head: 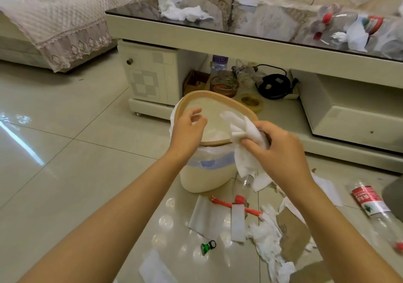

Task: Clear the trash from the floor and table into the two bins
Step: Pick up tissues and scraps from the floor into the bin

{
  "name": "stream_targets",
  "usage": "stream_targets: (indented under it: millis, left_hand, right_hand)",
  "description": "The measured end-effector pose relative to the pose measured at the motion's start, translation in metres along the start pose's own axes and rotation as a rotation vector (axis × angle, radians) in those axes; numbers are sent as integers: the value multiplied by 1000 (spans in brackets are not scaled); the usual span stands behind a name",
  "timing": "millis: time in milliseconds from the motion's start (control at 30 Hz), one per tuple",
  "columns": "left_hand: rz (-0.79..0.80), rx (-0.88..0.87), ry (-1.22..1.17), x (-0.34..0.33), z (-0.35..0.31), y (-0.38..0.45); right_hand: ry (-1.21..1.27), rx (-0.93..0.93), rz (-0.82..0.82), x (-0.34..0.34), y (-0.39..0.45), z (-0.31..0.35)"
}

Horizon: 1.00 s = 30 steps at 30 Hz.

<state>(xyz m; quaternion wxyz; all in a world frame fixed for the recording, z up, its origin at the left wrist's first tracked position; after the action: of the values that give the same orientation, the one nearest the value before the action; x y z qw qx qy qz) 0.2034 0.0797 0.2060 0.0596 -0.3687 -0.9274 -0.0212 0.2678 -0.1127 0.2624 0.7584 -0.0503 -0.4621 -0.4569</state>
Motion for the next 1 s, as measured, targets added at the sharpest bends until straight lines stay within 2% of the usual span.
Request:
stream_targets:
  millis: [233, 533, 667, 867, 1000]
  left_hand:
    - [1, -39, 1, 16, 4, -15]
    - [-7, 5, -16, 35, 16, -20]
    - [-1, 2, -27, 39, 19, -21]
    - [0, -32, -43, 37, 21, -28]
    - [52, -71, -16, 29, 29, -38]
  right_hand:
    - [60, -2, -40, -26, 49, 8]
    - [-80, -86, 37, -76, 92, 12]
    - [-93, -68, 25, -81, 86, 11]
    - [114, 5, -77, -67, 56, 18]
    - [117, 92, -71, -66, 28, 21]
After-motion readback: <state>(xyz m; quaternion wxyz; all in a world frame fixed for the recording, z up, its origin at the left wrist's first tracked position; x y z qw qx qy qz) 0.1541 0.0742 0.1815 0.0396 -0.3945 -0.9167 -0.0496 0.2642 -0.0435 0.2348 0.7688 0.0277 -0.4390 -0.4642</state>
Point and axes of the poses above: each hand's wrist, its own y-axis towards the middle knuckle, its own x-axis out of the back of the hand, z = x × y, the point moved 7 cm from there along y, towards the middle knuckle, and after that the axes turned 4 degrees about -y, right-handed, at the moved point
